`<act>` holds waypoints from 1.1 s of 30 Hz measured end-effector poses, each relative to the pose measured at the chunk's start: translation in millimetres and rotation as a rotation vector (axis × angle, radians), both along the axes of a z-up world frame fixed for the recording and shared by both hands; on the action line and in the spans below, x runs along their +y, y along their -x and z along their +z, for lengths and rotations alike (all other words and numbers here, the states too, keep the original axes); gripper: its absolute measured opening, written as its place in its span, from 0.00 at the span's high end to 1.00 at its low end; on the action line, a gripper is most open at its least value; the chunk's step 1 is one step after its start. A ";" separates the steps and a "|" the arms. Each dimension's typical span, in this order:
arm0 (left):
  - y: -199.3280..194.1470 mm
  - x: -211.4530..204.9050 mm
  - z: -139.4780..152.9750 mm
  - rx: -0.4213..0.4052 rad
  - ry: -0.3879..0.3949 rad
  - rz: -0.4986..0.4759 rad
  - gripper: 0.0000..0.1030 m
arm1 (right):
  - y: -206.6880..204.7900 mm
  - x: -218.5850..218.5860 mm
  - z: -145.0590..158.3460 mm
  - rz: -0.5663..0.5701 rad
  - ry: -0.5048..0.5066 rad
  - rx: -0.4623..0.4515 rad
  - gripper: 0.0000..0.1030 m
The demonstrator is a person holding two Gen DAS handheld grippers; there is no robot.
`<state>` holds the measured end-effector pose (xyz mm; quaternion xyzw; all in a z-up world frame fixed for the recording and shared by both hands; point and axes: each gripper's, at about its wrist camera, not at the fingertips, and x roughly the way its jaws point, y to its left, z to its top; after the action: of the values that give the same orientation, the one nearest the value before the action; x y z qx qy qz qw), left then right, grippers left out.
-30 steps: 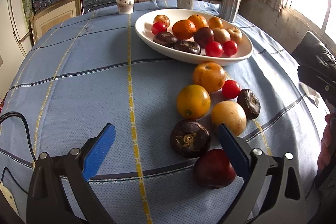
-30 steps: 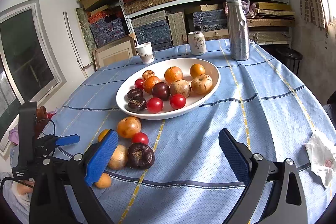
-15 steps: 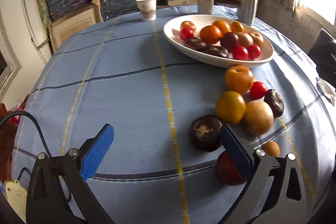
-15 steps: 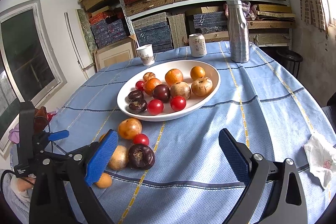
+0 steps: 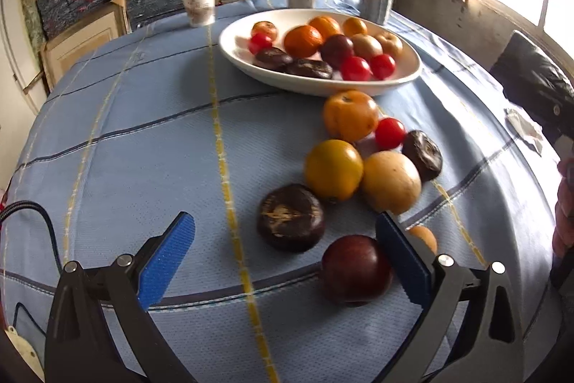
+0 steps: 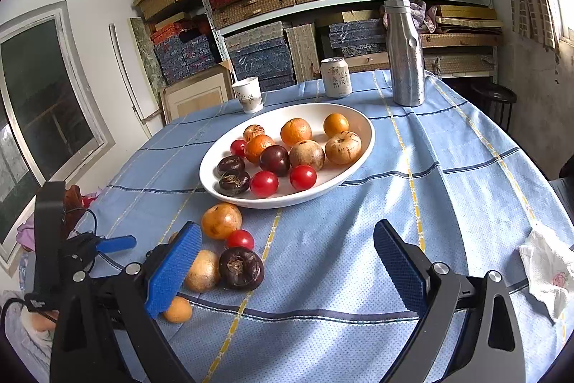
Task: Organize fruits
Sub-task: 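Close the left gripper on the dark red plum in the pile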
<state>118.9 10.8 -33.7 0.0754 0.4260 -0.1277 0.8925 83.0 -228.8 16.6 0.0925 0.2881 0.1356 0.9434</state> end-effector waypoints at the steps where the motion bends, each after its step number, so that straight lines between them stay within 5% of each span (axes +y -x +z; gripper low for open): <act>1: 1.2 4.9 2.1 -0.012 -0.002 0.010 0.04 | 0.0 0.2 0.0 0.001 0.002 -0.001 0.05; 7: 0.2 44.8 13.6 -0.053 0.005 0.153 0.05 | 1.3 -0.9 1.3 0.002 -0.004 -0.008 0.05; 17: 26.0 23.7 13.6 -0.078 -0.017 0.078 0.05 | 2.3 -1.7 1.7 -0.001 -0.004 -0.009 0.05; 25: 52.3 27.2 14.8 -0.078 0.061 0.039 0.05 | 2.2 -1.0 1.4 0.003 0.009 -0.006 0.05; 28: 56.9 26.3 13.4 -0.055 0.105 0.011 0.27 | 1.5 -1.3 1.7 0.000 0.007 -0.007 0.05; 33: 57.5 20.2 10.1 -0.036 0.104 -0.017 0.30 | 1.2 -0.9 1.4 0.001 0.008 -0.006 0.05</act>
<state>61.4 30.9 -23.6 0.0348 0.4021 -0.1562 0.9015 81.8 -229.7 17.9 0.0884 0.2860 0.1350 0.9446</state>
